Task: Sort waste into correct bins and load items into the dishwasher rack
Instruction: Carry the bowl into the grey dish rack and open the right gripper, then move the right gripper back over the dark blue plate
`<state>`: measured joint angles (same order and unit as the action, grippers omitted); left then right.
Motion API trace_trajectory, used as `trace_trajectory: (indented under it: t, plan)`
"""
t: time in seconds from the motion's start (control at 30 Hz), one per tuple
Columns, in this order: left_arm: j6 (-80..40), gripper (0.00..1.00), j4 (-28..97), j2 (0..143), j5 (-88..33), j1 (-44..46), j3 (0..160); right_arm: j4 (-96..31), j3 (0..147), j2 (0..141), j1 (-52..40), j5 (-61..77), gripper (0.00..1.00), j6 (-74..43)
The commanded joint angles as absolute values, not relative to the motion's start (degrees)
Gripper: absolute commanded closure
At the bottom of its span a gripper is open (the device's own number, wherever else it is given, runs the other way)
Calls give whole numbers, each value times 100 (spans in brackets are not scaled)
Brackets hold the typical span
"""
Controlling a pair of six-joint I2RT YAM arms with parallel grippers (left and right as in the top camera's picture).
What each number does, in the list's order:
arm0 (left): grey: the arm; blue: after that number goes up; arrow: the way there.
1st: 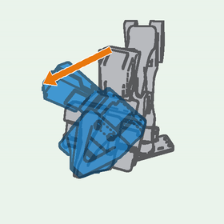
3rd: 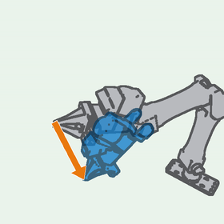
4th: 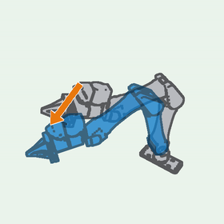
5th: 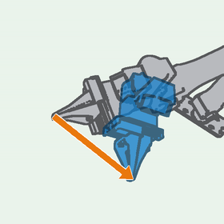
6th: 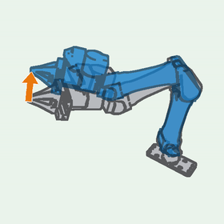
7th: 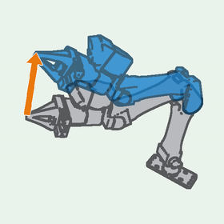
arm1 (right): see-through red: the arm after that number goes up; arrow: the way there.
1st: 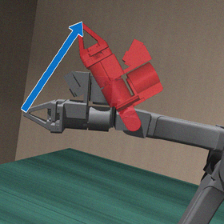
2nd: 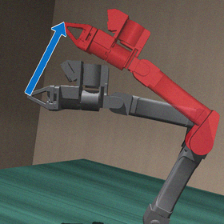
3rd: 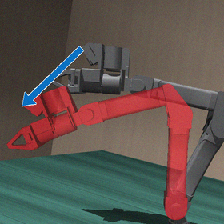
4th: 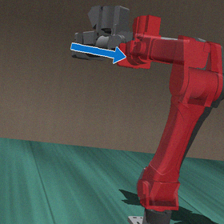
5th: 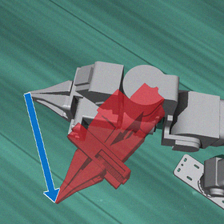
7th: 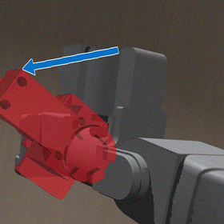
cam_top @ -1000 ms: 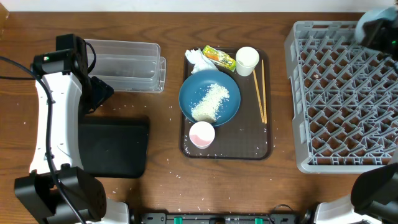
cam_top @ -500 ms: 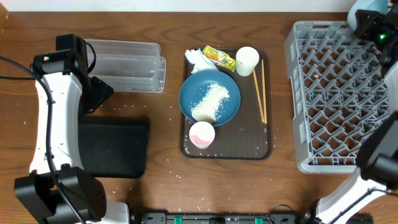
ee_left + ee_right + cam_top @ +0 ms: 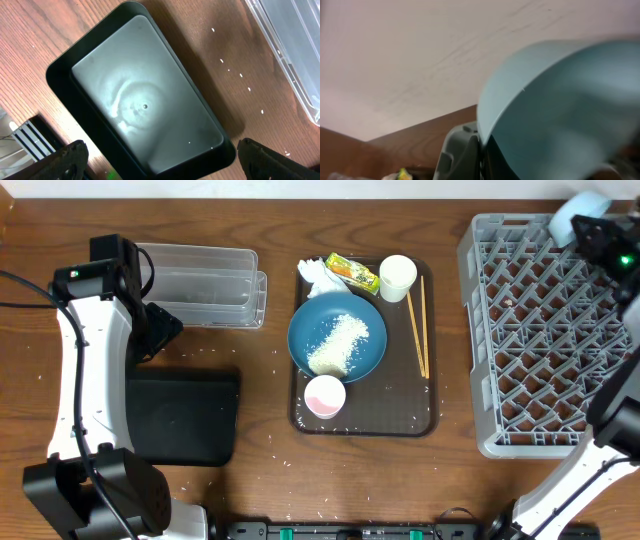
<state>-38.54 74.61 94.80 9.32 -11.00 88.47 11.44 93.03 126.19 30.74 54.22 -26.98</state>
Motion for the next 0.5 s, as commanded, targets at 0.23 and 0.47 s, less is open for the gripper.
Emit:
trace_trajectory:
  t: [0.23, 0.47]
  plan:
    - [-3817, 2, 7494, 9386, 961, -1122, 8833, 1208, 9295, 12628, 3642, 7216, 94, -3210]
    - [-3817, 2, 7494, 9386, 963, -1122, 8833, 1223, 9295, 12608, 3824, 7328, 74, -3553]
